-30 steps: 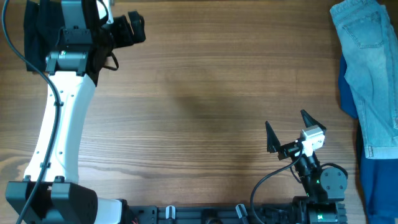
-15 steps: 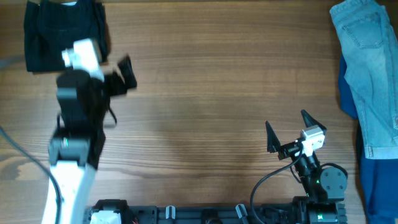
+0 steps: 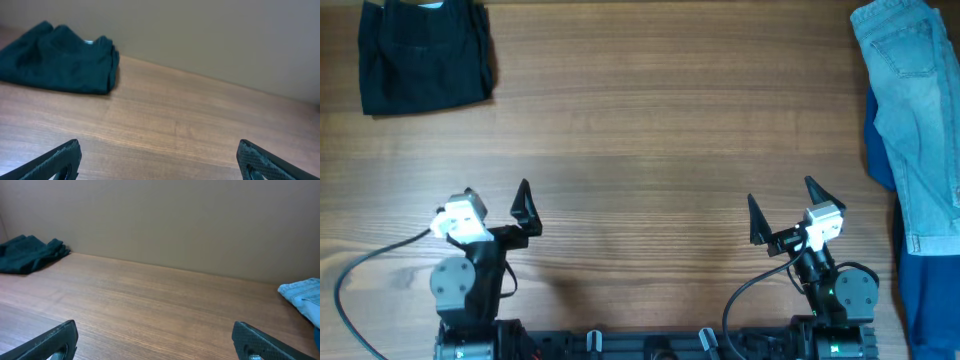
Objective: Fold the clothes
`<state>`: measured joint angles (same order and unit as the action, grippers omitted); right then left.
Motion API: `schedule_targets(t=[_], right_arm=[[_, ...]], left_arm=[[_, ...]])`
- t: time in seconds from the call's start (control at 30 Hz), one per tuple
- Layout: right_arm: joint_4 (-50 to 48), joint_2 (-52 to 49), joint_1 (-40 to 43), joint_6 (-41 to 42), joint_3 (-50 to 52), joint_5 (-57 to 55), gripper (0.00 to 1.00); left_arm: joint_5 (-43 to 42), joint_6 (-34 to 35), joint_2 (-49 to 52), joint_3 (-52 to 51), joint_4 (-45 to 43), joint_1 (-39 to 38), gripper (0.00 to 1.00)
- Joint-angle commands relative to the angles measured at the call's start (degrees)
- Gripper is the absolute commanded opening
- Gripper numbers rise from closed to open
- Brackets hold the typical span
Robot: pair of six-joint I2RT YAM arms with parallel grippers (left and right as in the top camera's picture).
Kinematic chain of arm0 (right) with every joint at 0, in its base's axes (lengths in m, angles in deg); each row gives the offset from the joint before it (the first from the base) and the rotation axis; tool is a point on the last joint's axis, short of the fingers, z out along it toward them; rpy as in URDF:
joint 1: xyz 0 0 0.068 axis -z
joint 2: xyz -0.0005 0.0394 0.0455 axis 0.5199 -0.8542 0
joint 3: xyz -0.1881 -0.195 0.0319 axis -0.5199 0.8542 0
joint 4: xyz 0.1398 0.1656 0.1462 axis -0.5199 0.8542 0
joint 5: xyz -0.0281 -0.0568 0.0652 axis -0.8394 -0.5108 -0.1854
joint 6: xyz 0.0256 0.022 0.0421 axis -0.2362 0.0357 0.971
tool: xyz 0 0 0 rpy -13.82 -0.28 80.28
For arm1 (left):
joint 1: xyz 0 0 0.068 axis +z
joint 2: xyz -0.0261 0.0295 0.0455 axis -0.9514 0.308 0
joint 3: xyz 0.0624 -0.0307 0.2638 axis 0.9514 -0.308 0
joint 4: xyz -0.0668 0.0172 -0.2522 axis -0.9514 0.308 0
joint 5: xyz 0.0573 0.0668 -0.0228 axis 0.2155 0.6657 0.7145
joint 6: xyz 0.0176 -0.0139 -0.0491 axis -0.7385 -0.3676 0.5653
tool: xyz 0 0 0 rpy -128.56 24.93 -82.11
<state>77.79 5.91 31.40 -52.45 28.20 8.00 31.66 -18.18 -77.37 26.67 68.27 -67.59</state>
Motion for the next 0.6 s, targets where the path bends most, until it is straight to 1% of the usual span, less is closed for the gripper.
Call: schedule_targets(t=[0.0,0.2,0.3,0.4,0.5,0.57], right_arm=[[-0.15,0.44,-0.02,-0.17,0.09,-0.52,1.0],[-0.15,0.44,-0.02,-0.17,0.09,-0.52,1.0],[-0.15,0.44,-0.02,-0.15,0.09,-0.52,1.0],[-0.15,0.44,-0.02,-0.17,0.09,-0.55,1.0],[-0.15,0.44,-0.02,-0.17,0.09,-0.55,1.0],[-0.15,0.44,-0.02,-0.17,0.09,-0.52,1.0]], left_arm=[[-1.4,0.61,-4.66,-4.74,-2.23,0.31,1.0],[-1.51,1.38,-10.29,-9.46,-7.98,0.31,1.0],[-1.46,1.36,-10.29,-9.44,-9.68,0.31,1.0],[-0.39,1.33,-10.29,-9.46,-8.39,0.31,1.0],[-0.39,1.36,-10.29,-9.44,-3.72,0.31,1.0],[-0.24,1.38,-10.29,-9.44,-3.76,0.31,1.0]])
